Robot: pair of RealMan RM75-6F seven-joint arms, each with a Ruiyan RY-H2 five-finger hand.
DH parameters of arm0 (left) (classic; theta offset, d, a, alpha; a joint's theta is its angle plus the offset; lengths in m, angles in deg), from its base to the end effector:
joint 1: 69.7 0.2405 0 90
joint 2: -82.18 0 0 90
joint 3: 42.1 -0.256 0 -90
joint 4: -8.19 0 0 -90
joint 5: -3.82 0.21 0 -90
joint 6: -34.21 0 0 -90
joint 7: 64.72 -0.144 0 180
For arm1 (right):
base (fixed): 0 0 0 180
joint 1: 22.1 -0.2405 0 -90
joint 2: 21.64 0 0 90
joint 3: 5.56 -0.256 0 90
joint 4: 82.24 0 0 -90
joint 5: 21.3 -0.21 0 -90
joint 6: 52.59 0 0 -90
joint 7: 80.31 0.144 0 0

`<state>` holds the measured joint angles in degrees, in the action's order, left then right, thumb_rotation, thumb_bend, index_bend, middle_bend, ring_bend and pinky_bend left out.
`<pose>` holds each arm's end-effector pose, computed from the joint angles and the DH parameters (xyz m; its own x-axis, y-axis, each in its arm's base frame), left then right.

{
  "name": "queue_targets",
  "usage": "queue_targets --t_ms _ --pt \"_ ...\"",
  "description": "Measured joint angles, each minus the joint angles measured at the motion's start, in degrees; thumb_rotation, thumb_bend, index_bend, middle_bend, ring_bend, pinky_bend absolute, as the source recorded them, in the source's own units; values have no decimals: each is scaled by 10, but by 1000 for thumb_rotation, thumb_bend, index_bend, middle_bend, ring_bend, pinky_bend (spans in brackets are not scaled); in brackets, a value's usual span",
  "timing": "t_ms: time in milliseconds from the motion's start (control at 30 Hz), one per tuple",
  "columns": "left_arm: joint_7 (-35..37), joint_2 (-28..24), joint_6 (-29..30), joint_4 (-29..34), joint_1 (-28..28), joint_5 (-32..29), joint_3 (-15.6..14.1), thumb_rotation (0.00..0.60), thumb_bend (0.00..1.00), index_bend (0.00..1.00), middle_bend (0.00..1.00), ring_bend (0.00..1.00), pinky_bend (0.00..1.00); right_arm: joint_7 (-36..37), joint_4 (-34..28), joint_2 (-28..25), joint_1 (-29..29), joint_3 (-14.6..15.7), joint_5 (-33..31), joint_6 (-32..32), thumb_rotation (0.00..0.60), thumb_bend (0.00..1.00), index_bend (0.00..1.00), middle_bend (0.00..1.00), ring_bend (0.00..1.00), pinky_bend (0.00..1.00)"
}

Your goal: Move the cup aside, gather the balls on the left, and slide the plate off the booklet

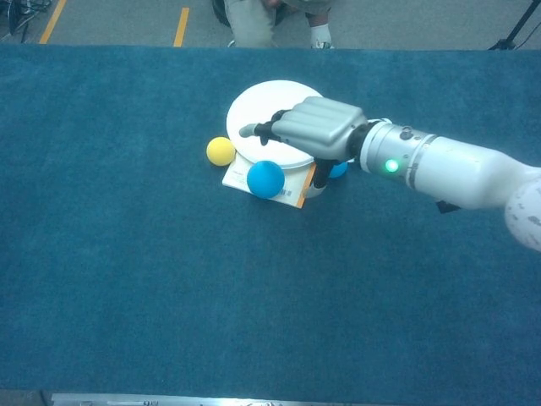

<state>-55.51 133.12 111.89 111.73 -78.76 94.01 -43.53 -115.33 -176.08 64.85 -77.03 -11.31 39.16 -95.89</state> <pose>-0.2792 0.1810 0.1817 0.3016 0.1884 0.9346 0.9521 -0.1109 -0.2849 -0.0774 -0.3144 -0.0487 0.7245 -0.2558 0.6401 -0.5893 -0.7116 0.3826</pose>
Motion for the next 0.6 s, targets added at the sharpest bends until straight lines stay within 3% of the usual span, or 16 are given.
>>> queue_targets --t_ms 333,600 --pt "5 -6 11 2 8 -1 -3 600 184 148 106 52 51 -34 60 68 -45 -6 -76 5 600 0 141 270 167 399" --pt "12 -4 13 -4 11 -2 -4 600 184 149 106 52 51 -43 87 93 -57 8 -85 0 600 25 244 323 223 487"
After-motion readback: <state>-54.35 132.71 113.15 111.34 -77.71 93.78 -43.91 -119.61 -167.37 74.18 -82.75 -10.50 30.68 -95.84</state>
